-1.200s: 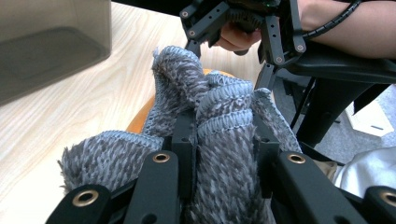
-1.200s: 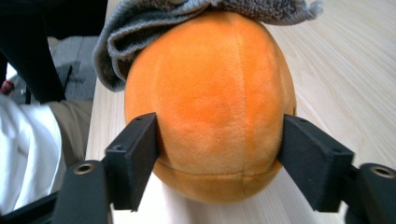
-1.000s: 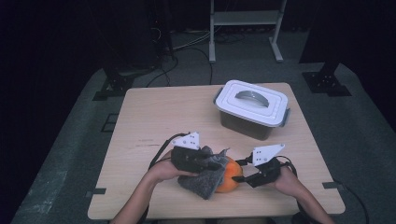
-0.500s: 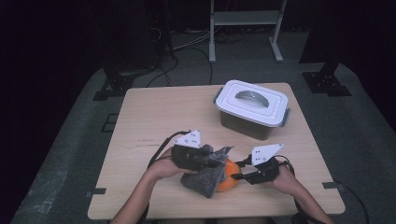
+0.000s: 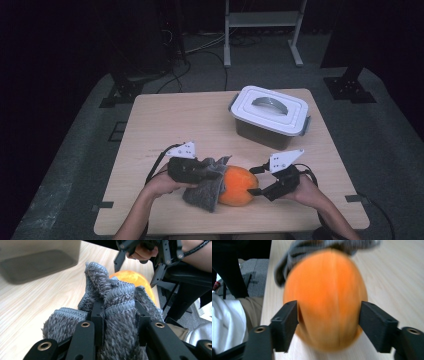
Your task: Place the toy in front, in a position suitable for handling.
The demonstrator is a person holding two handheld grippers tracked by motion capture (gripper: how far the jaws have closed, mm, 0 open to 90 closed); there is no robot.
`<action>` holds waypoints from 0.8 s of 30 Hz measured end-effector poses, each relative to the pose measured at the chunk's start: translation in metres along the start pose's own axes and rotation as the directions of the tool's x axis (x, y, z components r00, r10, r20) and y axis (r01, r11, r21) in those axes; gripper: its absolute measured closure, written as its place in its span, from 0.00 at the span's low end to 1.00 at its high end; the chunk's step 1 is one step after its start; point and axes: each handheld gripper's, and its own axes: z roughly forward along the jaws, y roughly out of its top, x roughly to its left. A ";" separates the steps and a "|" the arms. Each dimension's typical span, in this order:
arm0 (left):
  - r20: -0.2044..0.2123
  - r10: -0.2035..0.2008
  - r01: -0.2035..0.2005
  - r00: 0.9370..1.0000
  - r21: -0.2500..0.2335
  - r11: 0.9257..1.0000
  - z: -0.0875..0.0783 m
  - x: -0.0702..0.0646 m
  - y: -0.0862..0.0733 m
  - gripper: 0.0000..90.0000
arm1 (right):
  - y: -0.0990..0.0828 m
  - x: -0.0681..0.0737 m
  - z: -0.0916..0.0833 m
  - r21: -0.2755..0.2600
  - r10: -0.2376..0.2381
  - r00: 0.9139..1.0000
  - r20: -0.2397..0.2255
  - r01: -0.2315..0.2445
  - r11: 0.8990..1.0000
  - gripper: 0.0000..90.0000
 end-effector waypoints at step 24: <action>0.080 -0.072 0.076 0.994 -0.048 0.996 0.018 0.007 -0.012 0.77 | -0.014 -0.006 0.004 -0.024 -0.019 1.000 -0.005 0.019 1.000 0.65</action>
